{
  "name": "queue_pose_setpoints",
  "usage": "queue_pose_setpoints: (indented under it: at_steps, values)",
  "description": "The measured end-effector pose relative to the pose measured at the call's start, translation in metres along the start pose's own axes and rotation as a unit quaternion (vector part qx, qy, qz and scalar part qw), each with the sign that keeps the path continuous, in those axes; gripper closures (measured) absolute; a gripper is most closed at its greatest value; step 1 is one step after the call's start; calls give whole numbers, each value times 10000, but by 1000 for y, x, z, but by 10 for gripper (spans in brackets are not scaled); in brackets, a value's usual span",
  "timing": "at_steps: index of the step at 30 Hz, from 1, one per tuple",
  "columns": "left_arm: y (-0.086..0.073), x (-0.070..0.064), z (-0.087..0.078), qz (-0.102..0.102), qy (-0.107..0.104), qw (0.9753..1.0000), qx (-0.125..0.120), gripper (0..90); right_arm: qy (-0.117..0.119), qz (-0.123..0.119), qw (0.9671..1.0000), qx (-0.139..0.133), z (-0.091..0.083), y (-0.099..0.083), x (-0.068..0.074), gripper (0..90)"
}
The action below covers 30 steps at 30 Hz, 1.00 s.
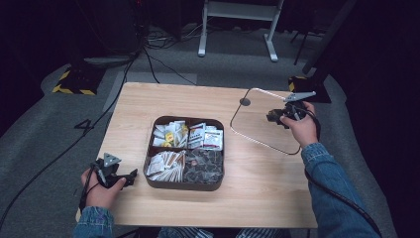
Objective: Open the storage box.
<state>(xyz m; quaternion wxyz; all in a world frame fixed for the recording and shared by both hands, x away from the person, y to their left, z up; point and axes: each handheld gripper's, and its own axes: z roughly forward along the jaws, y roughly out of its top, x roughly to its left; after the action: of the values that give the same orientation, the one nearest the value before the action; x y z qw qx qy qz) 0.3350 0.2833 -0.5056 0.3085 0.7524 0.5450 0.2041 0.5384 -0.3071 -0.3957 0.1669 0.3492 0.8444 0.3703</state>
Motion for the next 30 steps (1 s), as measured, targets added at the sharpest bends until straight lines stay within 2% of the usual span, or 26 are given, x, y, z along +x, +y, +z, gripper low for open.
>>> queue_pose_setpoints:
  at_steps: [11,22,30]
  values:
    - [0,0,0,-2,0,10000,1,123,-28,135,9999,102,17,-21,-7,586]
    - [0,0,0,-3,0,10000,0,123,95,184,9995,244,42,-44,-2,586]
    - [0,0,0,-2,1,10000,1,123,144,220,9993,253,49,-52,1,586]
